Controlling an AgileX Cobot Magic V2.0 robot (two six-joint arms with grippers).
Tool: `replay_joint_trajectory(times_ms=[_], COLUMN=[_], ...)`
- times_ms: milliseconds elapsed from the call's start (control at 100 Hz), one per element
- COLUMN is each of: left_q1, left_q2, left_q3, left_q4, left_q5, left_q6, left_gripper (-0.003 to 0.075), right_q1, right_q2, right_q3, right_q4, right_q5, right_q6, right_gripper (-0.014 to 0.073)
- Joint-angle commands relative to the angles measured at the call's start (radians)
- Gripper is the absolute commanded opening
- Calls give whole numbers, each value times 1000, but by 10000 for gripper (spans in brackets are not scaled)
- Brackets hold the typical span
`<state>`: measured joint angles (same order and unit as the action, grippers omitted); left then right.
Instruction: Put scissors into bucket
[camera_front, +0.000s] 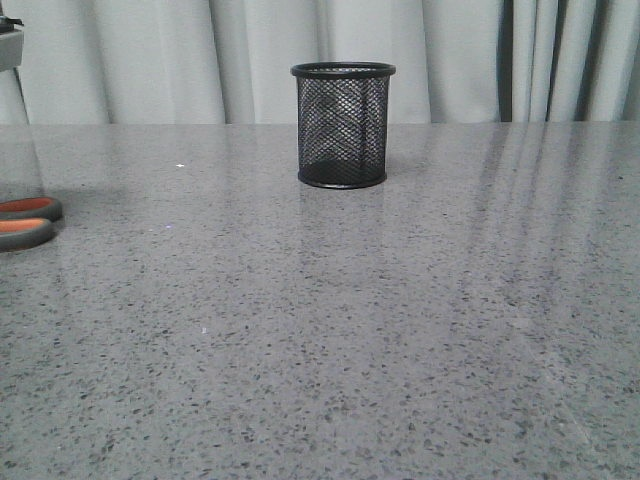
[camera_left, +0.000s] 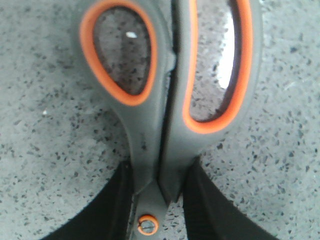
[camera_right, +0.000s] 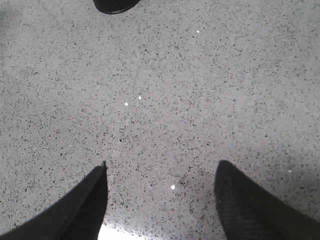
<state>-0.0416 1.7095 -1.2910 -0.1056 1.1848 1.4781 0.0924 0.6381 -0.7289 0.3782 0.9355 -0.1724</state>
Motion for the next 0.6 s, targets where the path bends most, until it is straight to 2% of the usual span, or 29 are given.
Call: replay_joint_trajectory(times_ms=[0, 210, 350, 460, 590], left_q1=[-2, -2, -2, -16, -79], left_q2=[9, -3, -69, -151, -245], left_q3=[6, -55, -109, -137, -178], left_q4=[-47, -47, -38, -38, -38], left_q5=[-69, -3, 20, 8, -13], left_q6=[-62, -181, -235, -255, -299], left_gripper=[-20, -21, -21, -21, -21], right_q1=[3, 3, 3, 3, 3], right_q2=[8, 8, 8, 8, 8], right_q3=[-34, -34, -34, -34, -34], right_q4=[7, 11, 65, 176, 396], right_q5=[-47, -54, -58, -89, -121], right_q6=[-8, -8, -8, -54, -161], right_gripper=[418, 418, 418, 418, 418])
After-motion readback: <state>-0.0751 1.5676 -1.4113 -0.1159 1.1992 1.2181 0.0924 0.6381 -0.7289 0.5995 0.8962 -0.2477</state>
